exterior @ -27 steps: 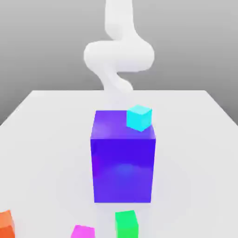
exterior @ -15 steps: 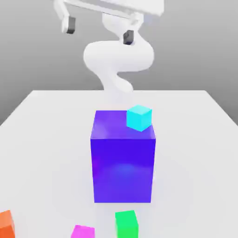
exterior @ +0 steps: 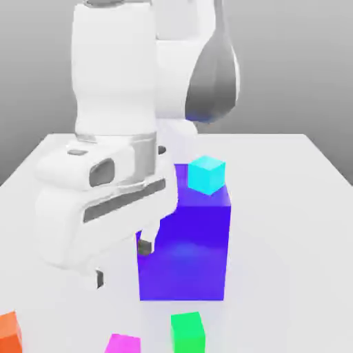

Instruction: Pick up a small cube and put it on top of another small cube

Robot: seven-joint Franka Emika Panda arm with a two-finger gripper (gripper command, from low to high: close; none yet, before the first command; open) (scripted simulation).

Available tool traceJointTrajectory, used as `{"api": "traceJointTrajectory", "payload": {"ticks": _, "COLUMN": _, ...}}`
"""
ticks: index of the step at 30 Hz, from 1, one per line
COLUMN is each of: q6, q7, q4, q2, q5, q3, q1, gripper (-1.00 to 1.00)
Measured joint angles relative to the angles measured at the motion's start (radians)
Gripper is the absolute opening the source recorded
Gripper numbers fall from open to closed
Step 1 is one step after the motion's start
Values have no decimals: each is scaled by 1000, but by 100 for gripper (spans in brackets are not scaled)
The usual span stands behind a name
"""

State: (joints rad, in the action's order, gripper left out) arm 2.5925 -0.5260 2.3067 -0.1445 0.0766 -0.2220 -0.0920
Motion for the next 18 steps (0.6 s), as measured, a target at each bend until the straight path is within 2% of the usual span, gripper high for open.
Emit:
{"api": "traceJointTrajectory", "payload": {"ticks": 6, "q6": 61, "q7": -276, "q4": -1, "q2": -192, "q5": 38, "q3": 61, "q1": 80, "gripper": 0}}
{"api": "traceJointTrajectory", "payload": {"ticks": 10, "q6": 160, "q7": -332, "q4": -26, "q2": -333, "q5": 69, "q3": 101, "q1": 117, "gripper": 0}}
{"api": "traceJointTrajectory", "payload": {"ticks": 11, "q6": 182, "q7": -337, "q4": -33, "q2": -361, "q5": 75, "q3": 109, "q1": 124, "gripper": -100}}
{"api": "traceJointTrajectory", "payload": {"ticks": 18, "q6": 182, "q7": -339, "q4": -33, "q2": -365, "q5": 76, "q3": 110, "q1": 124, "gripper": -100}}
